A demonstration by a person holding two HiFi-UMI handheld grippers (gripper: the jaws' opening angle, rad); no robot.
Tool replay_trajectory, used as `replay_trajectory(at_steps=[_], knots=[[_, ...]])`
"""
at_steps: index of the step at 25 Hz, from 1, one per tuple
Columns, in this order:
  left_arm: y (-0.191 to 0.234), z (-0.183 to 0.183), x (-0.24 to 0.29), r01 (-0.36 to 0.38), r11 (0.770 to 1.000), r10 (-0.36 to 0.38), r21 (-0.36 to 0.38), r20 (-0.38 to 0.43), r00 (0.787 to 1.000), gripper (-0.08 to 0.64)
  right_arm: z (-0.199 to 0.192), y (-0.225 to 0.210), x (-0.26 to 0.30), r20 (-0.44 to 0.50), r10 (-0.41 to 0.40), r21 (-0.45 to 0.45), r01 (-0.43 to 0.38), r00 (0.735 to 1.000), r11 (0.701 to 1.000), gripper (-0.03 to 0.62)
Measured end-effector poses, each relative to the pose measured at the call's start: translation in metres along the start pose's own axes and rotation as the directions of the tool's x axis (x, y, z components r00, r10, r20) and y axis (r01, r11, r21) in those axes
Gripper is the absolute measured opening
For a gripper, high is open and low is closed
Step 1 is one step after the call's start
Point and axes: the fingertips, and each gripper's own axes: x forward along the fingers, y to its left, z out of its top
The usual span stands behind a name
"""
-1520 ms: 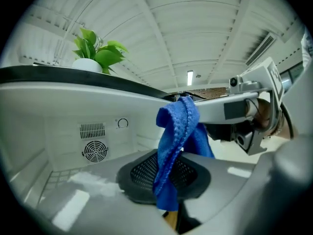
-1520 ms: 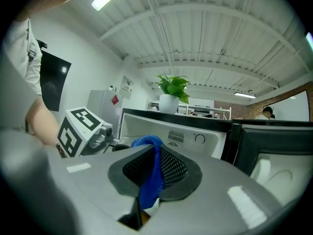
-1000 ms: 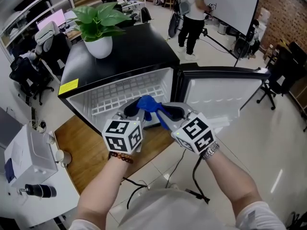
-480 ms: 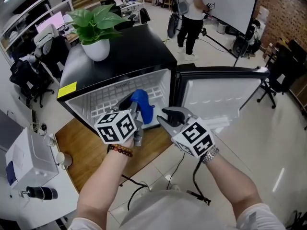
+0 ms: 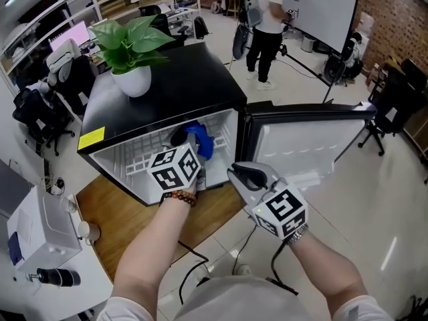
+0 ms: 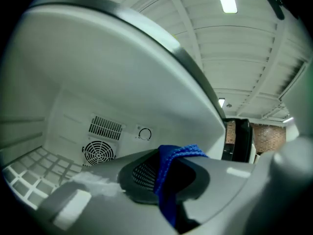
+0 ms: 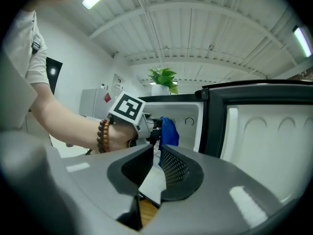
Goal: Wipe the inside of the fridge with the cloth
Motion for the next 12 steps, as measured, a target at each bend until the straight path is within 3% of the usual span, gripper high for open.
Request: replay_trajectory(at_steps=[7,12], knots=[[0.008,-0.001,0.038,-0.043,0.997,0.047,-0.068,0.052,0.998,0.021,-0.014,0.001,-0.010,-0.015,0.007,0.010,-0.007,1.000,1.000,0.035],[0.005,0.002,0.060,-0.040,0.997,0.045,-0.067,0.078,0.996,0.020,-0.016,-0.003,-0.018,-0.004,0.011,0.024,-0.011,1.000,1.000,0.027]])
